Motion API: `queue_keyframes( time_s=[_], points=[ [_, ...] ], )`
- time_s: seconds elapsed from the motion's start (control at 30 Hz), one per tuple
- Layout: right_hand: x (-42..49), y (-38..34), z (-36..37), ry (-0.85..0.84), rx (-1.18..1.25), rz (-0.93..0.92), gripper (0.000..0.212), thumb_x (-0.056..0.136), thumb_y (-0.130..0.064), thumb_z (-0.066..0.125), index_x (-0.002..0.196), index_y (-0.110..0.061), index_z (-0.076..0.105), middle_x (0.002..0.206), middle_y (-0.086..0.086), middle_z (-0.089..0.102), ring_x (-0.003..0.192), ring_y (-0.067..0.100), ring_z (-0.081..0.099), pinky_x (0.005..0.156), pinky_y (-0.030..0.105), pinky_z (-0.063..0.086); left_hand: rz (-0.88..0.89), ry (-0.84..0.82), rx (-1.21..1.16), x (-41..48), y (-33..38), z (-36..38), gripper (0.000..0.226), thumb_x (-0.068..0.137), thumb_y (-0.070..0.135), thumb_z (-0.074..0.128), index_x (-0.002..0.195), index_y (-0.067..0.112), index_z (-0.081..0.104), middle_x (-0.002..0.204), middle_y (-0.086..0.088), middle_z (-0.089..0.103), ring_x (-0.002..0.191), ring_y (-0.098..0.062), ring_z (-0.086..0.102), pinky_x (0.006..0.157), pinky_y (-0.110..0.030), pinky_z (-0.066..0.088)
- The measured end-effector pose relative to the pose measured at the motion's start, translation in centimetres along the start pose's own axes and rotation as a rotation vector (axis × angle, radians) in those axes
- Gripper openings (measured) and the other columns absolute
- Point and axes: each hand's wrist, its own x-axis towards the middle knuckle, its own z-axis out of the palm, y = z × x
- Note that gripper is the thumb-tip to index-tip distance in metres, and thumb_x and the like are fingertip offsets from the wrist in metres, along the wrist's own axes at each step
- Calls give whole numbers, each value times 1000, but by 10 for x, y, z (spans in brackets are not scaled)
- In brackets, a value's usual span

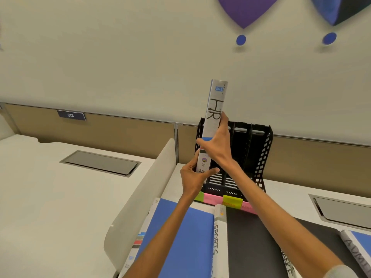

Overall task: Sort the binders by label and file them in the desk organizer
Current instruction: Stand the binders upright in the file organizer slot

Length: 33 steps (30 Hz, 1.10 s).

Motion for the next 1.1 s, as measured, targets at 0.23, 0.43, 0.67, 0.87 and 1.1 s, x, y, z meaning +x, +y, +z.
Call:
queue_keyframes(
  time_s=[0.23,0.43,0.67,0.87,1.1],
  points=[
    [-8,51,29,-19,19,7,103,66,-13,81,148,-25,20,145,-4,35,124,4,42,87,7,48,-14,-34,28,15,-46,-1,86,54,49,90,128,15,63,94,17,74,89,-8,72,73,-23,60],
    [-10,77,44,-10,26,47,103,68,-8,81,149,-20,17,146,-4,32,121,-7,35,78,-2,44,-72,-127,132,32,-69,-8,85,56,44,91,132,20,60,99,13,73,91,-9,71,75,-22,60],
    [-26,97,51,-4,-4,108,95,77,-10,77,150,-14,17,148,4,29,129,3,33,100,27,45,-78,-338,587,33,-91,-15,117,57,85,58,154,31,18,162,-6,15,149,-27,15,118,-58,14],
    [-25,100,56,-15,-13,99,94,78,-7,75,151,-12,15,148,6,29,133,14,36,100,29,46,-147,-406,407,23,-105,-21,101,74,68,67,153,30,17,158,-3,17,150,-30,11,114,-57,31],
    [-23,104,60,20,-33,84,93,75,-10,78,147,-12,19,147,6,31,128,8,37,89,10,43,-190,-341,331,26,-116,-40,68,83,52,67,143,40,38,138,-2,50,129,-21,49,90,-16,49]
  ],
)
